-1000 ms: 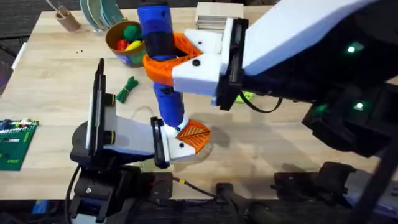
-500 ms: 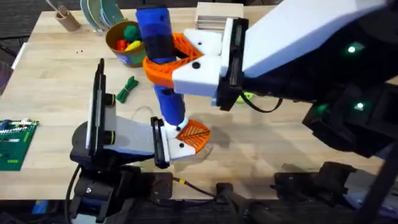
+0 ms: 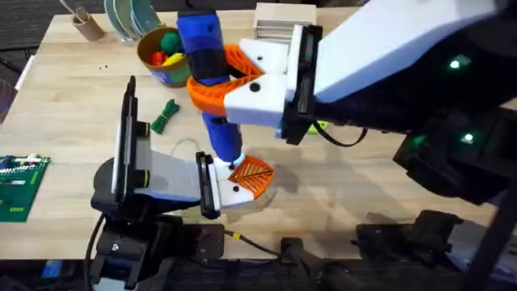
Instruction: Pick up the gripper from the table and insert it into the empty holder that is missing its gripper. Then pick up a screw, insert it into the mounting hole, and use the screwdriver to tighten it. Finally, clean up the table by picking up the vegetable and placing it into the bucket.
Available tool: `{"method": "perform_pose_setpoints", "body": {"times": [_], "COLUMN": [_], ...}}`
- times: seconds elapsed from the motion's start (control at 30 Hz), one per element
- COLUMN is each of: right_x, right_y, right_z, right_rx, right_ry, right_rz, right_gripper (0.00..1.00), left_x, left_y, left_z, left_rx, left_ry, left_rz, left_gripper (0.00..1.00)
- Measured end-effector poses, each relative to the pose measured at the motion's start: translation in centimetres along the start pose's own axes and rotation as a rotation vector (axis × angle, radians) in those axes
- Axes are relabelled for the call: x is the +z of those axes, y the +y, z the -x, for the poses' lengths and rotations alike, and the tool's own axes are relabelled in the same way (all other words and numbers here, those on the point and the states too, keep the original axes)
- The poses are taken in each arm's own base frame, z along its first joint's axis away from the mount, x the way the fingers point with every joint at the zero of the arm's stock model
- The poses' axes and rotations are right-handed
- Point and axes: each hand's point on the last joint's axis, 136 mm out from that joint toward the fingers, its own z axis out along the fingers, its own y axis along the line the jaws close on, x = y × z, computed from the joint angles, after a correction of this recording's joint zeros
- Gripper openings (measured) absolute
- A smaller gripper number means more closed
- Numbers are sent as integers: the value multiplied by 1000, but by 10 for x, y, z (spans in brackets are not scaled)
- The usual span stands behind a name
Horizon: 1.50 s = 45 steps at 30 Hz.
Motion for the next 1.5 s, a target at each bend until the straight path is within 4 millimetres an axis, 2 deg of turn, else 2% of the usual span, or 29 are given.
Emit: {"method": "perform_pose_setpoints", "body": {"times": [0.3, 1.5], "right_x": [-4, -2], "right_y": [4, 4], "right_z": [9, 4], "right_rx": [-16, -9], "right_ry": [-21, -11], "right_rz": [8, 19], "right_gripper": [30, 30], "left_x": [0, 0], "left_y": [0, 0], "left_z": [0, 0], "left_rx": [0, 0], "left_ry": [0, 0], "left_rz": [0, 0], "left_gripper": [4, 4]}}
